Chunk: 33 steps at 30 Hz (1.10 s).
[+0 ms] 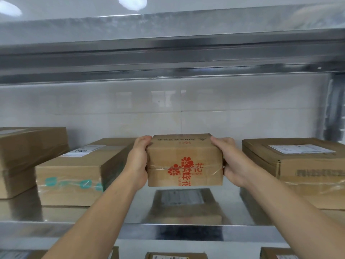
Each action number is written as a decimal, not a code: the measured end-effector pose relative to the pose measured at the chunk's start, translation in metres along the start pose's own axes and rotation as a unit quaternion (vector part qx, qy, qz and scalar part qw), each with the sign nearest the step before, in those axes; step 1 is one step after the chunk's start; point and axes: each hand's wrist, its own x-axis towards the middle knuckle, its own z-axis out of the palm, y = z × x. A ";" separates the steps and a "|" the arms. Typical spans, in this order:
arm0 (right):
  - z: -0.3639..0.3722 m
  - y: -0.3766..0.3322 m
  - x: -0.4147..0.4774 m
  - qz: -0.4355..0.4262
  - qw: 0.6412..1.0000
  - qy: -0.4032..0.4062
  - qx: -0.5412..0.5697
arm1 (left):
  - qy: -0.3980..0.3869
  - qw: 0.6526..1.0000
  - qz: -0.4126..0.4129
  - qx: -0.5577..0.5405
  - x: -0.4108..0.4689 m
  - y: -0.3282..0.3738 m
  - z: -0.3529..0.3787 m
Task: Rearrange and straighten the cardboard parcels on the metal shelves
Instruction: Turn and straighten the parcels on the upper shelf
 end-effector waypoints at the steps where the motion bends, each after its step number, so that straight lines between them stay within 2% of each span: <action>1: 0.000 0.001 0.001 0.004 1.000 0.007 0.007 | 0.002 1.000 -0.002 0.004 0.000 0.000 0.000; 4: -0.004 0.001 0.006 0.013 0.998 0.009 0.059 | 0.026 0.999 0.011 0.019 0.007 0.001 -0.007; 8: -0.007 0.003 0.006 0.033 0.990 0.025 0.133 | 0.040 0.994 0.016 0.098 0.018 0.001 -0.020; 13: -0.006 0.016 0.007 0.060 0.987 0.073 0.129 | -0.010 0.992 -0.009 0.128 0.013 0.007 -0.021; 17: -0.005 0.020 0.009 0.094 0.975 0.084 0.180 | -0.048 0.994 -0.049 0.089 0.010 0.012 -0.019; 21: -0.004 0.022 0.005 0.096 0.968 0.088 0.214 | -0.069 0.994 -0.040 0.079 0.013 0.015 -0.015; 24: 0.001 0.031 0.004 0.058 0.977 0.093 0.185 | -0.086 0.994 -0.040 0.062 0.011 0.018 -0.010; 29: 0.011 0.035 0.005 0.031 0.981 0.164 0.103 | -0.072 0.995 -0.063 0.024 0.008 0.018 -0.003; 33: 0.013 0.030 0.009 0.080 0.987 0.123 0.061 | -0.094 0.990 -0.075 0.077 0.008 0.012 -0.005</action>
